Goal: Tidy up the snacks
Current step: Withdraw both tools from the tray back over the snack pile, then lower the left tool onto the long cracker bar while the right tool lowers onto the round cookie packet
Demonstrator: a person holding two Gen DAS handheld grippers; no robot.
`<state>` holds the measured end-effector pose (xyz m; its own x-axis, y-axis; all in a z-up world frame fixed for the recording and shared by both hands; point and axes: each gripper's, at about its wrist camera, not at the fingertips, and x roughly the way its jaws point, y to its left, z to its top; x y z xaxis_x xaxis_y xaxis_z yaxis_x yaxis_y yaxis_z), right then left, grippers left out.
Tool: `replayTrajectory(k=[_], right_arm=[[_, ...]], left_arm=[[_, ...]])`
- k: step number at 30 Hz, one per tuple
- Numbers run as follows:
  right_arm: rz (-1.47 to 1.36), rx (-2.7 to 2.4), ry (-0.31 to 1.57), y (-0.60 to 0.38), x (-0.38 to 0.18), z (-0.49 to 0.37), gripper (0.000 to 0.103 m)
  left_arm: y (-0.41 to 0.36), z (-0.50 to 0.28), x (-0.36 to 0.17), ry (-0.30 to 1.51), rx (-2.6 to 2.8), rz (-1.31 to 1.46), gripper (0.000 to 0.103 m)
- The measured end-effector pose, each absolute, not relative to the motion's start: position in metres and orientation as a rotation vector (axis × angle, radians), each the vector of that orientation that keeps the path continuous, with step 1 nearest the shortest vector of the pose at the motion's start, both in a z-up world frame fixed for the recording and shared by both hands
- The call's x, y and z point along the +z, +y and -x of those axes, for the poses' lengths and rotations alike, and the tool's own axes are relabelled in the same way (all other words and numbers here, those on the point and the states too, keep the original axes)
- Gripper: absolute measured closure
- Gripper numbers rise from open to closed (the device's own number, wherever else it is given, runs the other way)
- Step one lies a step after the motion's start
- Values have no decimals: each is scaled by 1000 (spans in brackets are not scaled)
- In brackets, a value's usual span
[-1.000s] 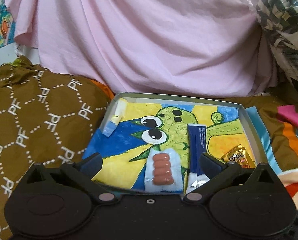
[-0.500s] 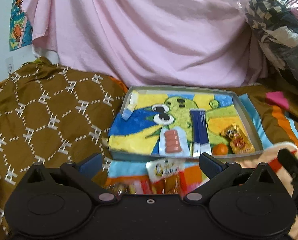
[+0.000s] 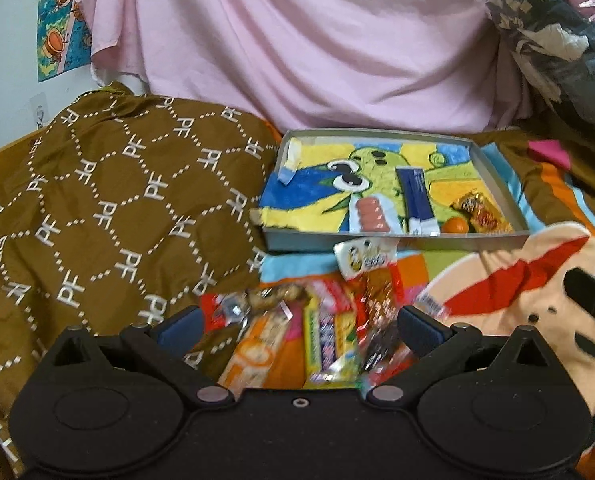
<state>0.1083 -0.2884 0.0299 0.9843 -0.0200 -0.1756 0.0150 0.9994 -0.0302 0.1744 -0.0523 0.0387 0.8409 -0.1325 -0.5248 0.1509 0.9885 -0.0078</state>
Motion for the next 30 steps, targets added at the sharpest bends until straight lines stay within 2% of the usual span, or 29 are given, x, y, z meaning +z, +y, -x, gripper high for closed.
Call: replayTrajectory(k=[5, 13, 30], right_arm=[[-7, 46, 336, -276, 16, -105, 0], [74, 111, 466, -249, -1, -100, 0], [165, 181, 616, -225, -18, -115, 0]], left_arm=[[-36, -160, 26, 580, -152, -46, 1], [-15, -144, 7, 614, -150, -69, 1], [-10, -155, -16, 637, -143, -139, 1]])
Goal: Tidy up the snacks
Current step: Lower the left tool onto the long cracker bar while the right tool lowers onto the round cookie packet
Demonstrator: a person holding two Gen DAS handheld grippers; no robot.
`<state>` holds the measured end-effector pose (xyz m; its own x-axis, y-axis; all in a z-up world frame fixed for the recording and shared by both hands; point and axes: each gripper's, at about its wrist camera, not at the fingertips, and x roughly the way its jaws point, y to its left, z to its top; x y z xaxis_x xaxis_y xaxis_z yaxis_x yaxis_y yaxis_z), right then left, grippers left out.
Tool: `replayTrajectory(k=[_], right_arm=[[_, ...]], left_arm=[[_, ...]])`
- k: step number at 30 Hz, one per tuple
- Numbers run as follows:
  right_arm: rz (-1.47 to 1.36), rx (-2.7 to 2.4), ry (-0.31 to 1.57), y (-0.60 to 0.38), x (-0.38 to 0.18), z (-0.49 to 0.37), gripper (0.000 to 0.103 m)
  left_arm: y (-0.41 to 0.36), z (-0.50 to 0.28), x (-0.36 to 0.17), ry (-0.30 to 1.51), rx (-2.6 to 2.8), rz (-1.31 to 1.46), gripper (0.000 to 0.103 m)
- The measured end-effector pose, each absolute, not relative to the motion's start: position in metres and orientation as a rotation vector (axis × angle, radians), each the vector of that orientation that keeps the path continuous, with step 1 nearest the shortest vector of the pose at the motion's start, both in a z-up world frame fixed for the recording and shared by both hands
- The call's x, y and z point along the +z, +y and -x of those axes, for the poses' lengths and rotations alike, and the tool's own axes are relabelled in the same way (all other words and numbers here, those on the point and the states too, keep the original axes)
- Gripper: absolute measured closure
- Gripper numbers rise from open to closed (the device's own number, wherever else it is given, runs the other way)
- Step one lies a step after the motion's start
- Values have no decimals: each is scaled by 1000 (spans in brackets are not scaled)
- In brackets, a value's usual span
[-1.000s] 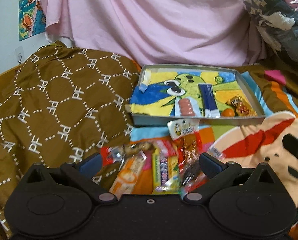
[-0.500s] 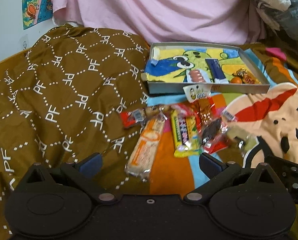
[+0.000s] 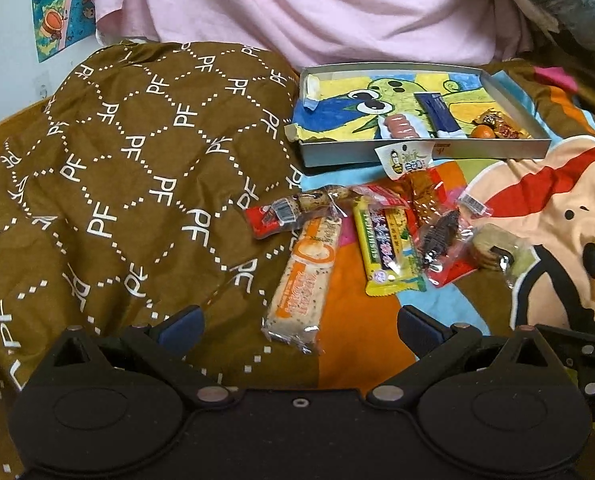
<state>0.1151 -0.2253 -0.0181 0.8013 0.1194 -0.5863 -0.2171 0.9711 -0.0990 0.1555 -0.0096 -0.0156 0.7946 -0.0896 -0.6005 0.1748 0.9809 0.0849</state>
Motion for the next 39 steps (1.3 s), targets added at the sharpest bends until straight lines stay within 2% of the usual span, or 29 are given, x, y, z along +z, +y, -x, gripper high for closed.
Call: replayTrajectory(k=[23, 28, 35, 39], right_arm=[[112, 197, 715, -270, -35, -211, 0], [22, 231, 741, -282, -45, -229, 0], [-21, 261, 739, -278, -58, -234, 1], [9, 312, 730, -268, -60, -234, 5]], left_arm=[[-28, -222, -36, 692, -110, -199, 1], [-33, -238, -39, 729, -146, -194, 1], [-38, -251, -42, 777, -181, -140, 10], [-39, -258, -44, 817, -157, -99, 18]])
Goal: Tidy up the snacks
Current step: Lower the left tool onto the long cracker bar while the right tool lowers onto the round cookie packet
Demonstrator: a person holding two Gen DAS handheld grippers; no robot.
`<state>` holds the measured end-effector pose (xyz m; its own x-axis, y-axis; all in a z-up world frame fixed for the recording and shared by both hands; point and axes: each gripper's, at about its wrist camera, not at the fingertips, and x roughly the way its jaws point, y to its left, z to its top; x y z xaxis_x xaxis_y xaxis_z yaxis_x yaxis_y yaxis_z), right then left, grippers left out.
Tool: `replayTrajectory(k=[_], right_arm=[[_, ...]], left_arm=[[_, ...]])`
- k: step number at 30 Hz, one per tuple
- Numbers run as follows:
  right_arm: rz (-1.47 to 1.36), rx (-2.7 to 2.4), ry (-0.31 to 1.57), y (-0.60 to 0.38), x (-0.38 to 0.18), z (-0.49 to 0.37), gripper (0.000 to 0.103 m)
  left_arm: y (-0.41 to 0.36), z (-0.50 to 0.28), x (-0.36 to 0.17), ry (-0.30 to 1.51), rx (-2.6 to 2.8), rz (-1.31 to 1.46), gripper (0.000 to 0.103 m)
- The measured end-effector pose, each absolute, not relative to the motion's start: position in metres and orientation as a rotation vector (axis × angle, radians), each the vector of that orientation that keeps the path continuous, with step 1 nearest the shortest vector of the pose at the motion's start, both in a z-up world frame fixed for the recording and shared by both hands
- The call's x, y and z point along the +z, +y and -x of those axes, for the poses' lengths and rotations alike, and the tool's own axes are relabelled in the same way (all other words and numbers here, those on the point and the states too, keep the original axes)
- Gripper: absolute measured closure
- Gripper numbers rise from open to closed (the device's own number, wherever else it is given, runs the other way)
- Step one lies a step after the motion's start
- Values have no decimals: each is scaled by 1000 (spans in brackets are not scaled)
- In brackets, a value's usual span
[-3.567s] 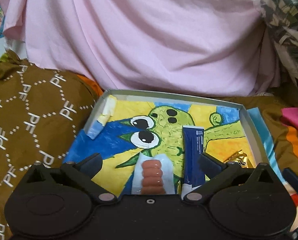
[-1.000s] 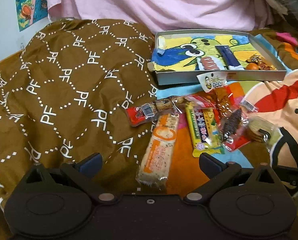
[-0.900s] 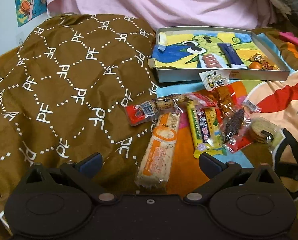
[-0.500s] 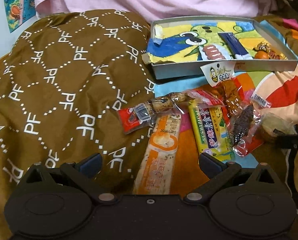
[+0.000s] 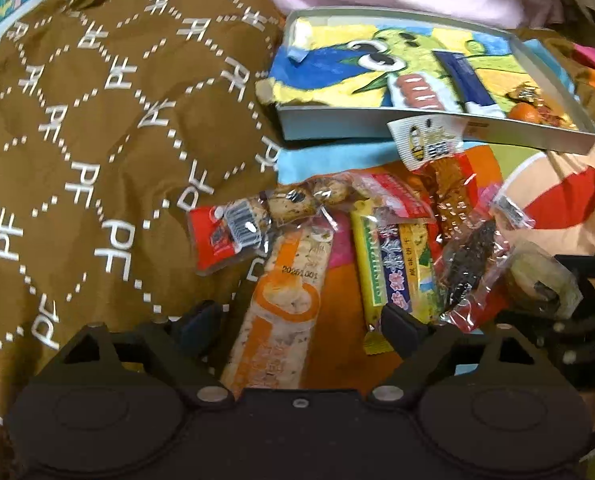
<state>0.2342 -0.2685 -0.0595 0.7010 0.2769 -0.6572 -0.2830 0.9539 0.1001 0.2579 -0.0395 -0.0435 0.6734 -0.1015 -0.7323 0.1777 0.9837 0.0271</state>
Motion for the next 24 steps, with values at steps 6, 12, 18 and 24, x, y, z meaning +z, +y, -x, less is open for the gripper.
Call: replayTrajectory(k=[6, 12, 18, 24], right_arm=[[-4, 302, 726, -270, -61, -235, 12], [-23, 280, 717, -275, -60, -235, 31], [-2, 294, 718, -270, -57, -232, 42], [43, 309, 717, -260, -58, -231, 39]], left_arm=[[-44, -264, -46, 875, -156, -75, 41], [-48, -265, -45, 950, -195, 29, 63], [-52, -263, -45, 978, -204, 77, 63], [-52, -266, -48, 972, -202, 66, 56]])
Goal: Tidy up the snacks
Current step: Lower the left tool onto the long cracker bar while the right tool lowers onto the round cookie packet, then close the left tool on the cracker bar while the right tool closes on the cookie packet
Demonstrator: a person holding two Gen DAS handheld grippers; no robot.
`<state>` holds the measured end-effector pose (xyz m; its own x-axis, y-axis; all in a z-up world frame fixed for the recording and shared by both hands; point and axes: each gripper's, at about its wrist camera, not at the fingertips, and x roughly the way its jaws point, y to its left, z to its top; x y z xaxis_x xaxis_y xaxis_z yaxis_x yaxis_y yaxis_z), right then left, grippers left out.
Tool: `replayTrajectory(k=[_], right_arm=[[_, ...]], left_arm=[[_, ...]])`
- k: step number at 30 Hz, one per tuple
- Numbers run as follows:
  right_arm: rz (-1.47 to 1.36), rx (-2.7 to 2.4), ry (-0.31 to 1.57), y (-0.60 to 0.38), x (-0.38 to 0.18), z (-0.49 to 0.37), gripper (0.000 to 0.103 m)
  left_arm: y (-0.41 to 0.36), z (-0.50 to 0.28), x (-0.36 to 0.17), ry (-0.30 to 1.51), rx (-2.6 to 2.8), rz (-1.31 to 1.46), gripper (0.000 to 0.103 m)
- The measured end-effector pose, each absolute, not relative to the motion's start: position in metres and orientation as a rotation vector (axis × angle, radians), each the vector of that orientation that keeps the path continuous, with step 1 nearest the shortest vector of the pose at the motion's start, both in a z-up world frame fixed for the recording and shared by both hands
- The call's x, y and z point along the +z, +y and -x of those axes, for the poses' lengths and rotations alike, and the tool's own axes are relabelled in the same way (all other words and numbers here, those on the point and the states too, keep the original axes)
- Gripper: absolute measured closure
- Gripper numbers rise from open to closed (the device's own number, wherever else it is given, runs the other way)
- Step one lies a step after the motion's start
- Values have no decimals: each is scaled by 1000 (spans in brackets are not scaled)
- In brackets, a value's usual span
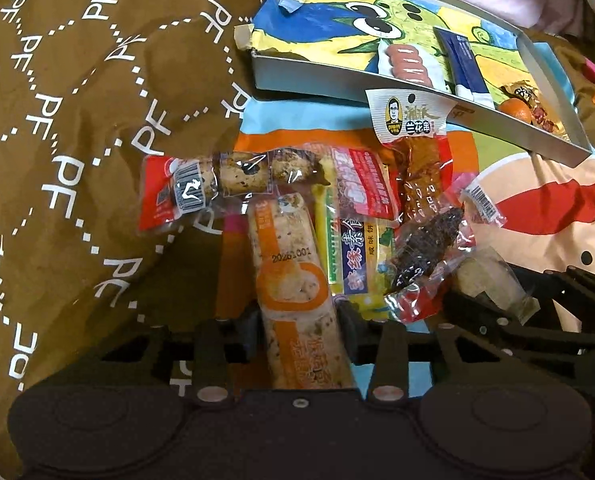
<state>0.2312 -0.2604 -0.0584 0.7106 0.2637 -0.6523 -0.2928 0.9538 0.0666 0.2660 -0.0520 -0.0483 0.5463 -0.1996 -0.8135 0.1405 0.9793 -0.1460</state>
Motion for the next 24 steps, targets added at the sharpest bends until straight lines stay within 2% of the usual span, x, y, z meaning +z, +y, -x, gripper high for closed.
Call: replayTrajectory(k=[4, 7, 11, 19, 24], right_arm=[[36, 312, 718, -260, -62, -232, 37], [44, 317, 716, -258, -62, -231, 35], [64, 329, 714, -254, -61, -229, 41], [182, 346, 743, -241, -56, -218, 42], [152, 378, 763, -244, -51, -210, 44]], left_arm=[[-55, -267, -49, 968, -205, 50, 55], [-58, -265, -49, 969, -201, 30, 58], [-60, -259, -47, 993, -194, 29, 60], [-61, -249, -40, 1134, -180, 47, 61], [-60, -237, -34, 1185, -208, 72, 63]])
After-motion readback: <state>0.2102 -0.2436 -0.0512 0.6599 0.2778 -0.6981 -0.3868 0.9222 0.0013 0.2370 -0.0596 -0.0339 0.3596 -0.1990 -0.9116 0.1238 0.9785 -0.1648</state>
